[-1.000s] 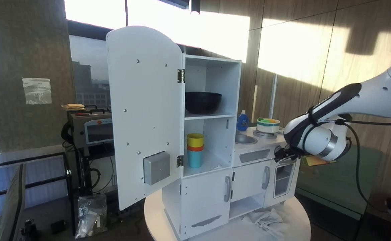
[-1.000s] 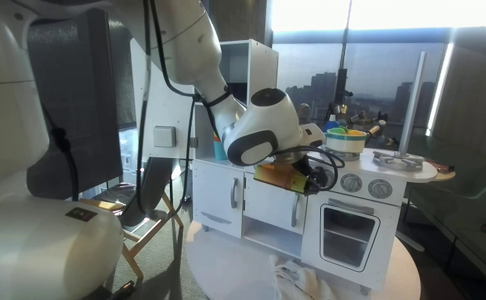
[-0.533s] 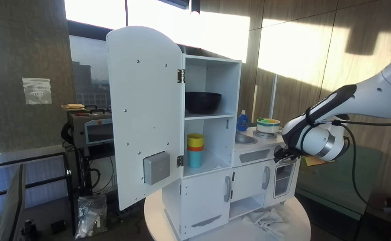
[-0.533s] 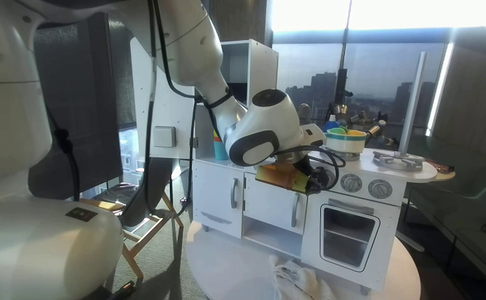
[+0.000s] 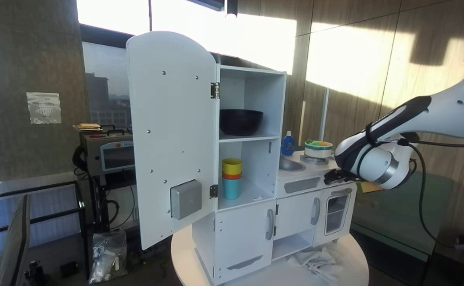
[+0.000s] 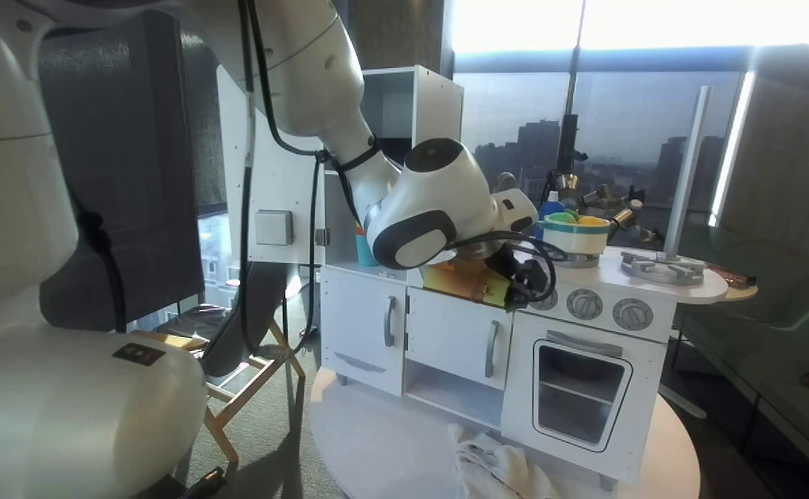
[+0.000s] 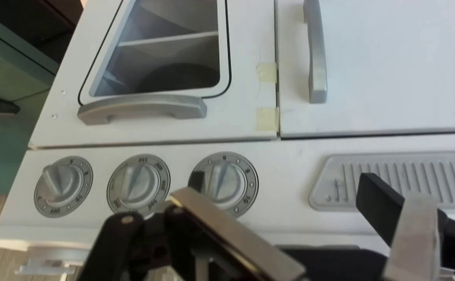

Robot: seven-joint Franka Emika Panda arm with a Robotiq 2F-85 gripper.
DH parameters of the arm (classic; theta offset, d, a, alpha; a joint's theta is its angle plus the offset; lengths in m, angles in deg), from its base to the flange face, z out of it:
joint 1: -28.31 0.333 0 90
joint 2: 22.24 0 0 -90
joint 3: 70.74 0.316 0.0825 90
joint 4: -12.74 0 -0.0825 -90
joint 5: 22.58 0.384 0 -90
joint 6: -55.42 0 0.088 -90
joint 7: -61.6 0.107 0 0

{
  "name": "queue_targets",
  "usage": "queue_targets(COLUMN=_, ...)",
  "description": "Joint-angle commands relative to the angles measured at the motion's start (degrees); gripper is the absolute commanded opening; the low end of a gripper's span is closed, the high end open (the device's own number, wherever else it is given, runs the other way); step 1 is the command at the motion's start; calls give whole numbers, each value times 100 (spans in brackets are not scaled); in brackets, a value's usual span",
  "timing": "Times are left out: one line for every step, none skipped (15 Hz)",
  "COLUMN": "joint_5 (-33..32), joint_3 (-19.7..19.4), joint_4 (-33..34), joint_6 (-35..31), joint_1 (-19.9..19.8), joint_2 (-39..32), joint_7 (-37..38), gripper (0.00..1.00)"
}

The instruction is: Turn the dial on the mini stove

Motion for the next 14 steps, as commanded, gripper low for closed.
queue_targets(joint_5=-61, joint_3=-397, joint_4=-193, joint_6=-724, joint_1=568, joint_2=867, joint_7=-331, gripper=100)
queue_targets(joint_5=-195, joint_3=-647, joint_4=-258, joint_6=-928, joint_1=845, joint_2=1094, joint_7=-350, gripper=100)
queue_targets(joint_5=-368, joint_3=-1020, joint_4=-365, joint_6=-1048, joint_1=1198, joint_2=1402, joint_7=-334, gripper=100)
queue_targets(joint_5=-558, joint_3=-1393, joint_4=-435, joint_6=-1176, joint_1=1548, joint_2=1667, joint_7=-304, gripper=100)
queue_targets(joint_5=-809, joint_3=-1868, joint_4=-537, joint_6=-1343, joint_1=1960, joint_2=1987, joint_7=-310, gripper=100)
queue_targets(joint_5=-993, joint_3=-2228, joint_4=-578, joint_6=-1441, joint_1=2224, joint_2=2139, joint_7=-301, gripper=100)
queue_targets(joint_5=-1190, joint_3=-2590, joint_4=-635, joint_6=-1520, joint_1=2499, joint_2=2341, joint_7=-329, gripper=100)
queue_targets(joint_5=-1363, joint_3=-2898, joint_4=-694, joint_6=-1527, joint_1=2681, joint_2=2551, joint_7=-366, gripper=100)
queue_targets(joint_5=-1550, joint_3=-3219, joint_4=-760, joint_6=-1634, joint_1=2899, joint_2=2793, joint_7=-410, gripper=100)
queue_targets(joint_5=-1746, joint_3=-3549, joint_4=-787, joint_6=-1690, joint_1=3119, joint_2=2961, joint_7=-483, gripper=100)
queue_targets(joint_5=-1930, joint_3=-3862, joint_4=-799, joint_6=-1792, joint_1=3347, joint_2=3108, joint_7=-539, gripper=100)
queue_targets(joint_5=-2070, joint_3=-4170, joint_4=-775, joint_6=-1956, joint_1=3588, joint_2=3146, joint_7=-568, gripper=100)
queue_targets(joint_5=-2957, joint_3=-4577, joint_4=-756, joint_6=-2009, joint_1=3751, joint_2=2981, joint_7=174, gripper=100)
queue_targets(joint_5=-3221, joint_3=-4856, joint_4=-701, joint_6=-2052, joint_1=3975, joint_2=3061, joint_7=191, gripper=100)
